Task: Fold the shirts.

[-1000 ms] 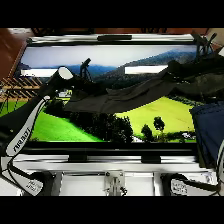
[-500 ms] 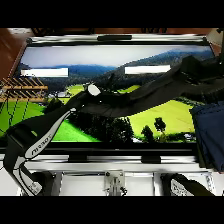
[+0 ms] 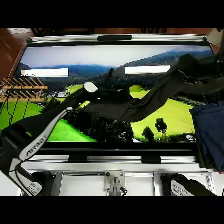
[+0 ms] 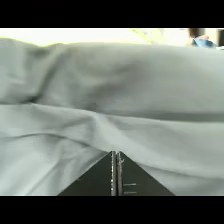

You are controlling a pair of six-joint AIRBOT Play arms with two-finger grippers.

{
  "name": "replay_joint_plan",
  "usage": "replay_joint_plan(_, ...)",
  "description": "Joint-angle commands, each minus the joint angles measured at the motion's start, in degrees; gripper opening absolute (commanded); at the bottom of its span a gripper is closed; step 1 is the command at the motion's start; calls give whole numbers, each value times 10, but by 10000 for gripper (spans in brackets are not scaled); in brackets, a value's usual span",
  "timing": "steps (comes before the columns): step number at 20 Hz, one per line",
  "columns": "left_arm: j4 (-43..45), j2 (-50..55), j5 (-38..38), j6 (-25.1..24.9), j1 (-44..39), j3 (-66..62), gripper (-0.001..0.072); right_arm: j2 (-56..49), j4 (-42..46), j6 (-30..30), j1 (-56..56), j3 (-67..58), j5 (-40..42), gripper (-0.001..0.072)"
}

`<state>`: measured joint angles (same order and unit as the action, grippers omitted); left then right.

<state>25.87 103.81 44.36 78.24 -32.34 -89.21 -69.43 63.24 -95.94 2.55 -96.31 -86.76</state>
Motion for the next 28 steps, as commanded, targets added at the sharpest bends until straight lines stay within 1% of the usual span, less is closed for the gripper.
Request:
replay_joint_plan(1, 211, -86, 92, 66, 71, 0, 30, -49, 18, -5, -57, 0, 57, 75)
replay_joint_plan(3, 292, -152, 146, 65, 113, 0, 31, -97, 16, -7, -112, 0, 95, 76)
replay_joint_plan(5, 356, -219, 181, 66, 153, 0, 32, -149, 16, -8, -170, 0, 137, 76)
replay_joint_plan(6, 370, -249, 195, 66, 174, 0, 33, -175, 16, -12, -196, 0, 158, 76)
replay_joint_plan(9, 372, -333, 219, 72, 232, 0, 33, -262, 7, -37, -267, 0, 240, 76)
replay_joint_plan(12, 372, -388, 231, 72, 260, 0, 34, -338, -50, -61, -315, 0, 336, 76)
replay_joint_plan(13, 372, -398, 235, 76, 263, 0, 33, -358, -71, -60, -325, 0, 363, 138)
replay_joint_plan(14, 372, -404, 242, 81, 262, 0, 34, -374, -90, -59, -332, 0, 383, 464)
replay_joint_plan(15, 372, -408, 252, 81, 262, 0, 33, -384, -113, -50, -335, 0, 396, 660)
replay_joint_plan(17, 372, -410, 274, 80, 259, 0, 33, -381, -128, -31, -328, 0, 380, 660)
replay_joint_plan(19, 372, -410, 279, 80, 258, 0, 33, -356, -94, -11, -304, 0, 320, 660)
replay_joint_plan(21, 372, -409, 278, 80, 258, 0, 34, -317, -6, -8, -265, 0, 218, 660)
replay_joint_plan(23, 372, -407, 277, 80, 258, 0, 34, -282, 136, -8, -218, 0, 113, 659)
replay_joint_plan(24, 372, -407, 277, 80, 258, 0, 34, -273, 193, -8, -187, 0, 66, 659)
replay_joint_plan(25, 372, -407, 277, 80, 258, 0, 34, -273, 214, -7, -154, 1, 28, 659)
replay_joint_plan(26, 372, -407, 277, 80, 258, 0, 34, -273, 203, -6, -120, 13, 7, 659)
replay_joint_plan(28, 373, -407, 277, 80, 258, 0, 34, -273, 138, -4, -58, 77, 3, 659)
